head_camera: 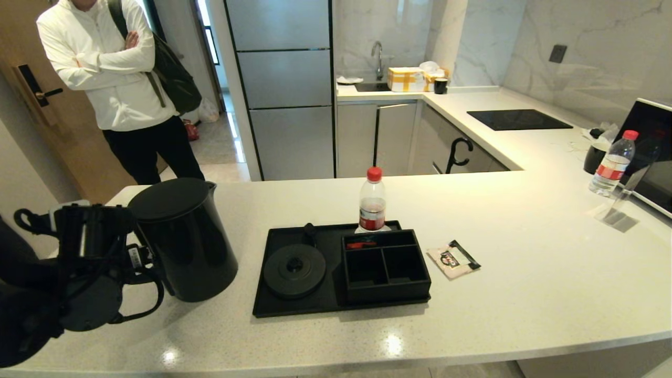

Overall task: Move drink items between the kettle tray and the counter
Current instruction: Return the kettle to its original position

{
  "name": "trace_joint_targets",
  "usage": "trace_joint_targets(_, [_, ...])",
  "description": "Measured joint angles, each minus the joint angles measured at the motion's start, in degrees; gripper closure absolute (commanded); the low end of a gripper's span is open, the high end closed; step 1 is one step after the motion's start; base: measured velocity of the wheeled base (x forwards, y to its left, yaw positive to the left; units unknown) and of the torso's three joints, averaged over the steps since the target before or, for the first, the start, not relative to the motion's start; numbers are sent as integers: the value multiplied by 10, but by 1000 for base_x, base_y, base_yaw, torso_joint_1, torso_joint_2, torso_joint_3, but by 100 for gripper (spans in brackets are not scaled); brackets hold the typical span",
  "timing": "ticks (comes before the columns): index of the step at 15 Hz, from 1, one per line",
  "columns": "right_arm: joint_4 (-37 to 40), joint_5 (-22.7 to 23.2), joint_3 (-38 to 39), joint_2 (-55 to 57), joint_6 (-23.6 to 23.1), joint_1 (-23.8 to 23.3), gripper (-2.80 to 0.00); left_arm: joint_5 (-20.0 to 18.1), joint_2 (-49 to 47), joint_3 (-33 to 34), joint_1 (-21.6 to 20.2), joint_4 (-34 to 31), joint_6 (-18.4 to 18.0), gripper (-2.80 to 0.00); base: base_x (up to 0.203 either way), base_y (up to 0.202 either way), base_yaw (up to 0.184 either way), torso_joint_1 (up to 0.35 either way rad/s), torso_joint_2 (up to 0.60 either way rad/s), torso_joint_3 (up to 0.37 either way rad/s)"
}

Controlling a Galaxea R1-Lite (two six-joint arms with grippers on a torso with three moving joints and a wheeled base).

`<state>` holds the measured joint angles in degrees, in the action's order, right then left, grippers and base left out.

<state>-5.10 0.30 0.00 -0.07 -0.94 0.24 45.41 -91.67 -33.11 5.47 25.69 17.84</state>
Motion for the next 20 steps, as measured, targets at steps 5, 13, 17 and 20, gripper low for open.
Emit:
trace_joint_targets(5, [0, 0, 0, 0, 0, 0, 0, -38, -4, -13, -38, 3, -13, -280, 0, 0, 0, 0, 0, 0])
trace_joint_targets(13, [0, 0, 0, 0, 0, 0, 0, -128, -49, 16, -111, 167, -117, -280, 0, 0, 0, 0, 0, 0])
trace_joint_targets(17, [-1, 0, 0, 0, 0, 0, 0, -133, -103, 69, -117, 320, -165, -280, 0, 0, 0, 0, 0, 0])
trace_joint_targets(20, [0, 0, 0, 0, 0, 0, 0, -133, -139, 88, -116, 393, -174, -280, 0, 0, 0, 0, 0, 0])
